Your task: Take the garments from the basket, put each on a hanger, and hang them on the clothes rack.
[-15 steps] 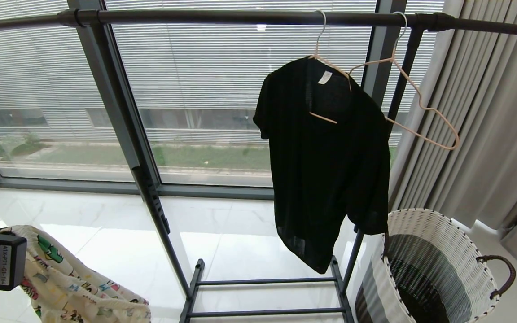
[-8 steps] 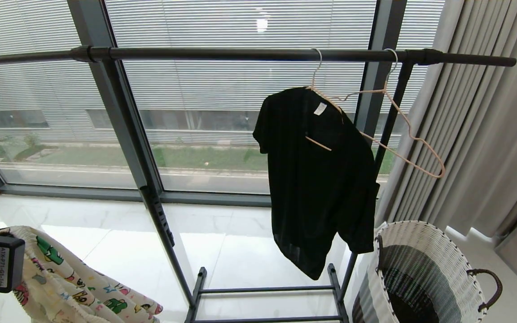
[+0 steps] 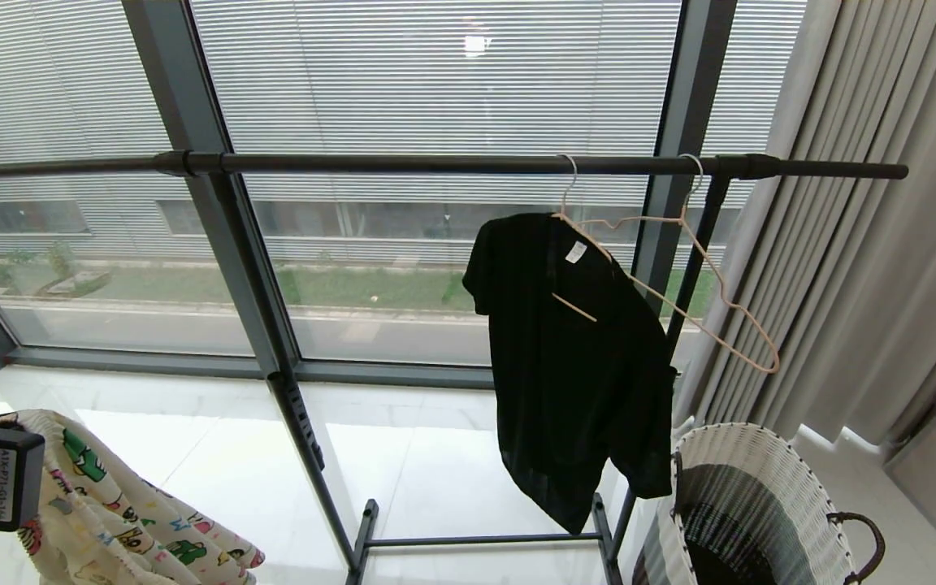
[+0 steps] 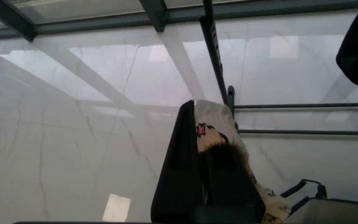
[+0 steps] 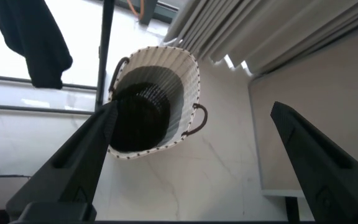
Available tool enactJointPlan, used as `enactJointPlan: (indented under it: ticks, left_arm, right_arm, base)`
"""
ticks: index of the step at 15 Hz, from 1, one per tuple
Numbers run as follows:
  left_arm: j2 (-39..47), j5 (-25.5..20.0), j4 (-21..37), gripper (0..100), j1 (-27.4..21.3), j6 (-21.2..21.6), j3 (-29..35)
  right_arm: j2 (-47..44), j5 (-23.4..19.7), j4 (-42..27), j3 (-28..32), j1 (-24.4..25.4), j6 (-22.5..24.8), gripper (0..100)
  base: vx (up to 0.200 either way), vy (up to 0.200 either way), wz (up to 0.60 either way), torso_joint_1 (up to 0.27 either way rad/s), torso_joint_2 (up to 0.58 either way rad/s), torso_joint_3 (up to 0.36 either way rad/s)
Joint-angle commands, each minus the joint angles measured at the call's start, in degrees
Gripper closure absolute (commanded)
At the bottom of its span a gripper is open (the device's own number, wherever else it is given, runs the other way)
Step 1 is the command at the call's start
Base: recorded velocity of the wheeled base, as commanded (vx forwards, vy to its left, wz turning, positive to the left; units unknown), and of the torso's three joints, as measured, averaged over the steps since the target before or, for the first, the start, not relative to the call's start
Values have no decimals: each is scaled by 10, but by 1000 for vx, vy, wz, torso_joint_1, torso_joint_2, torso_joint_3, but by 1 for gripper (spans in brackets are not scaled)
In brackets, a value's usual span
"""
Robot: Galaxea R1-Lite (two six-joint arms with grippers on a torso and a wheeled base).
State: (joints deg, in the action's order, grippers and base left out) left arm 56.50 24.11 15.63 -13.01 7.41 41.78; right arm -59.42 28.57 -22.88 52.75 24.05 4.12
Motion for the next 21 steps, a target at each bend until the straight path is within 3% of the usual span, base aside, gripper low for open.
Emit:
enactJointPlan:
  ticks: [1,6,7,9,11,16,18,21]
  left_arm:
    - [1,1,0,100,0,2,1]
    - [-3,0,0,100,-1,1,0]
    - [-3,0,0,100,-1,1,0]
    - [-3,0,0,100,-2,2,0]
    - [-3,0,0,100,-2,1,0]
    - [-3,0,0,100,-3,1,1]
    - [-3,0,-2,100,-3,0,0]
    - [-3,0,-60,100,-4,1,-22]
  right_arm:
    - [-12,0,7,0,0,0,0]
    - [-18,-6,32,-13,0,0,0]
    - [-18,-26,40,-18,-2,-1,0]
    - [-17,-108,50,-26,-38,4,0]
    - [-19,-129,56,-49,-54,31,0]
    - [-55,-200,120,-94,-74,33,0]
    - [-105,-251,179,-114,-97,40,0]
    - [-168,-316,231,-121,-123,97,0]
  base:
    - [0,0,0,256,-559,-295]
    - [0,0,0,220,-467,-252]
    - [200,0,0,56,-134,-76]
    - [200,0,0,19,-66,-29]
    - [200,0,0,19,-10,-15]
    - [200,0,0,12,0,-6]
    - [200,0,0,2,0,-7]
    - [0,0,0,0,0,0]
